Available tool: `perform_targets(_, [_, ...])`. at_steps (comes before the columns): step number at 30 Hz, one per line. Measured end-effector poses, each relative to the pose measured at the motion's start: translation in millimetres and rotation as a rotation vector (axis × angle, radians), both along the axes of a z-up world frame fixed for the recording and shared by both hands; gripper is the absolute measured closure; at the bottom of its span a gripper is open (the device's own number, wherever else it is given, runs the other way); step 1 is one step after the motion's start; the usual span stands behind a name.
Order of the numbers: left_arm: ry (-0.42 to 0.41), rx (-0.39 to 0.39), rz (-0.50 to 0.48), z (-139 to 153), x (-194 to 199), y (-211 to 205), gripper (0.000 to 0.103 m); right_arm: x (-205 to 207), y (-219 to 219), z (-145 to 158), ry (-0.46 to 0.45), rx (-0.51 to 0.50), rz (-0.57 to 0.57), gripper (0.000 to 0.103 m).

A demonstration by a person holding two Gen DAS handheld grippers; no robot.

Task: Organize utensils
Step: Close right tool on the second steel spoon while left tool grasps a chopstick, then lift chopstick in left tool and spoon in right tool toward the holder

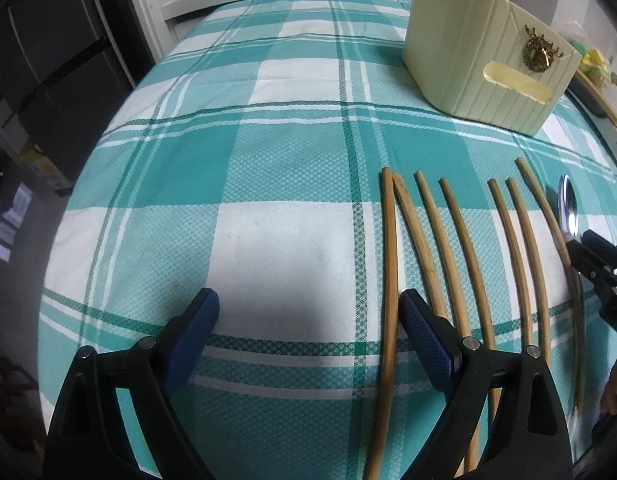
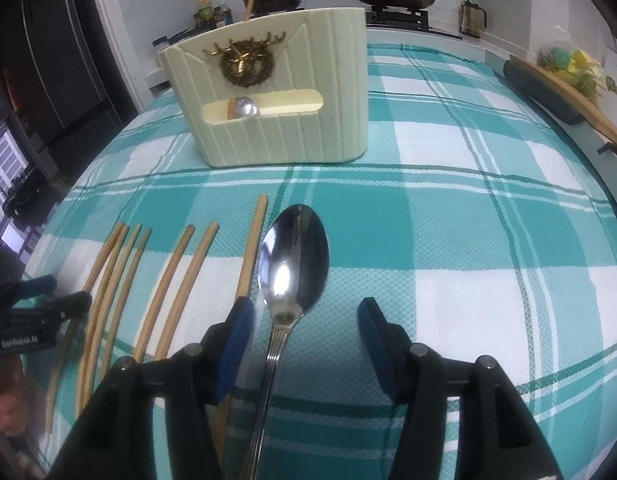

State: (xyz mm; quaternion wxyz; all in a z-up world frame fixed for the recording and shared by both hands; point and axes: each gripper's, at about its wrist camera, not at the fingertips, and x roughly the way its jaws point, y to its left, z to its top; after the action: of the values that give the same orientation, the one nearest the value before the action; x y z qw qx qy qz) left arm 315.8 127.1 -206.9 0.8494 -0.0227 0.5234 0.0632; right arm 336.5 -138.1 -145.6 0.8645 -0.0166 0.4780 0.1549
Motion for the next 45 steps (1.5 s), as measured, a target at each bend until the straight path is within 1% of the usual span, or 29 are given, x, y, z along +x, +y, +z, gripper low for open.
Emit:
perform_targets(3, [0.012, 0.014, -0.015, 1, 4, -2, 0.011, 1, 4, -1, -0.024, -0.032, 0.009, 0.05])
perform_targets(5, [0.016, 0.014, -0.019, 1, 3, -1, 0.011, 4, -1, -1, -0.019, -0.009, -0.013, 0.053])
perform_targets(7, [0.016, 0.003, -0.016, 0, 3, 0, 0.011, 2, -2, -1, -0.022, -0.01, 0.001, 0.053])
perform_targets(10, [0.019, -0.001, -0.013, 0, 9, -1, 0.011, 0, 9, -3, -0.051, -0.074, 0.044, 0.051])
perform_targets(13, [0.027, -0.007, -0.021, 0, 17, -5, 0.011, 7, 19, -5, -0.076, -0.098, 0.057, 0.051])
perform_targets(15, [0.035, -0.021, -0.027, 0, 23, -6, 0.015, 15, 22, -5, -0.083, -0.106, 0.048, 0.051])
perform_targets(16, [0.041, -0.028, -0.031, 1, 25, -6, 0.017, 18, 22, -5, -0.077, -0.099, 0.042, 0.054])
perform_targets(17, [0.047, -0.029, -0.038, 2, 26, -8, 0.023, 22, 20, -5, -0.075, -0.09, 0.028, 0.06])
perform_targets(18, [0.052, -0.024, -0.051, 4, 27, -11, 0.032, 24, 18, -4, -0.076, -0.086, 0.017, 0.06])
perform_targets(19, [0.054, -0.018, -0.068, 6, 27, -15, 0.038, 26, 17, -4, -0.074, -0.081, 0.013, 0.06])
perform_targets(21, [0.058, -0.001, -0.112, 9, 26, -25, 0.065, 27, 17, -4, -0.076, -0.079, 0.012, 0.061])
perform_targets(22, [0.058, 0.01, -0.13, 10, 26, -30, 0.074, 27, 17, -4, -0.076, -0.079, 0.012, 0.061])
perform_targets(23, [0.058, 0.022, -0.148, 10, 25, -35, 0.09, 28, 17, -4, -0.076, -0.075, 0.012, 0.061])
perform_targets(24, [0.057, 0.047, -0.159, 10, 25, -40, 0.095, 27, 16, -4, -0.075, -0.063, 0.01, 0.061])
perform_targets(25, [0.053, 0.068, -0.162, 10, 24, -43, 0.096, 28, 13, -3, -0.072, -0.045, 0.007, 0.061])
perform_targets(27, [0.036, 0.072, -0.16, 10, 23, -44, 0.098, 29, 5, -2, -0.072, 0.005, -0.004, 0.061])
perform_targets(30, [0.01, 0.023, -0.131, 16, 20, -36, 0.098, 26, -6, 6, -0.101, 0.063, -0.016, 0.061])
perform_targets(32, [-0.021, 0.003, -0.114, 26, 14, -32, 0.098, 23, -13, 14, -0.127, 0.093, -0.016, 0.061])
perform_targets(35, [-0.089, -0.017, -0.098, 48, 5, -24, 0.098, 15, -23, 33, -0.182, 0.146, -0.001, 0.061])
perform_targets(39, [-0.178, -0.056, -0.077, 82, -11, -14, 0.098, -2, -32, 64, -0.273, 0.225, 0.057, 0.061])
perform_targets(43, [-0.263, -0.105, -0.056, 114, -29, -4, 0.098, -21, -38, 90, -0.331, 0.269, 0.091, 0.061])
perform_targets(45, [-0.291, -0.126, -0.043, 126, -35, 0, 0.098, -29, -42, 101, -0.348, 0.285, 0.1, 0.061])
